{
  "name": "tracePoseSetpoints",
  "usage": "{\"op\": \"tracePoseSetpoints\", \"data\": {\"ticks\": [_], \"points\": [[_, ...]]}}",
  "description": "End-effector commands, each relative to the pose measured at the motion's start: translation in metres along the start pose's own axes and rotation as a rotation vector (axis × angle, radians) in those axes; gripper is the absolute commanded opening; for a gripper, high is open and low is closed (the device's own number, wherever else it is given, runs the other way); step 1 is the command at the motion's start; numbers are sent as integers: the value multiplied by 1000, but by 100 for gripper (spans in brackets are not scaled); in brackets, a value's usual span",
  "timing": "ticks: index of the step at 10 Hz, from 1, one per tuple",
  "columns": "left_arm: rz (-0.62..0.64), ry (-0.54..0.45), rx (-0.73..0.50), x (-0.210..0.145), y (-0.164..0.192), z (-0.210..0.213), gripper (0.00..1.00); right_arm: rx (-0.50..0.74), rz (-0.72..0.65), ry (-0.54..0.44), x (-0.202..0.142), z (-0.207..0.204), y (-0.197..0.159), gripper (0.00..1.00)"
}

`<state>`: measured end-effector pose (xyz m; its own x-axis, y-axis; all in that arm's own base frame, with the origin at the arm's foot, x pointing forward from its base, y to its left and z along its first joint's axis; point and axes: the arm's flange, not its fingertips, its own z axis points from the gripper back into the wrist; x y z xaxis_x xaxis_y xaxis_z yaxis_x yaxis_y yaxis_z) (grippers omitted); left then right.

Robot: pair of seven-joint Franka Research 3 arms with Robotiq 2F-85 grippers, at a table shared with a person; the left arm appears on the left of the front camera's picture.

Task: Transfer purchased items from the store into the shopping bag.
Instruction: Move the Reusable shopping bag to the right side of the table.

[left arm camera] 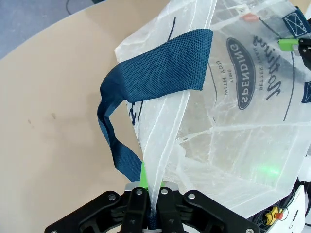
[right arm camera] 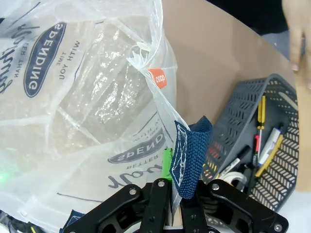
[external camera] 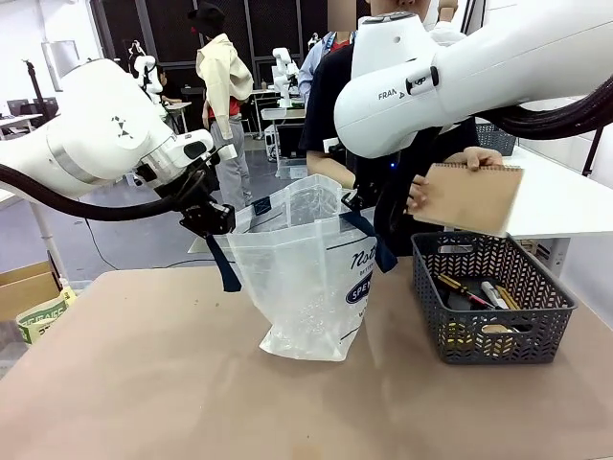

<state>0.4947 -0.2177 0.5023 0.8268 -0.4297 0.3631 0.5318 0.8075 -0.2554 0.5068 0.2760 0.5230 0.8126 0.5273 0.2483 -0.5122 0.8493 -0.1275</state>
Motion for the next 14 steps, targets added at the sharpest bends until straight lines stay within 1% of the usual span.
{"op": "tracePoseSetpoints", "data": {"ticks": [1,4,6,7,14], "points": [[12,-12,-4,1,7,5,0,0,-2,2,-1,-1,-1,0],[41,-30,-2,-3,16,12,0,0,-2,2,-1,-1,-1,0],[36,-16,-11,-1,13,8,0,0,-2,2,-1,-1,-1,0],[29,-13,10,-1,16,8,0,0,-2,2,-1,-1,-1,0],[29,-13,10,-1,16,8,0,0,-2,2,-1,-1,-1,0]]}}
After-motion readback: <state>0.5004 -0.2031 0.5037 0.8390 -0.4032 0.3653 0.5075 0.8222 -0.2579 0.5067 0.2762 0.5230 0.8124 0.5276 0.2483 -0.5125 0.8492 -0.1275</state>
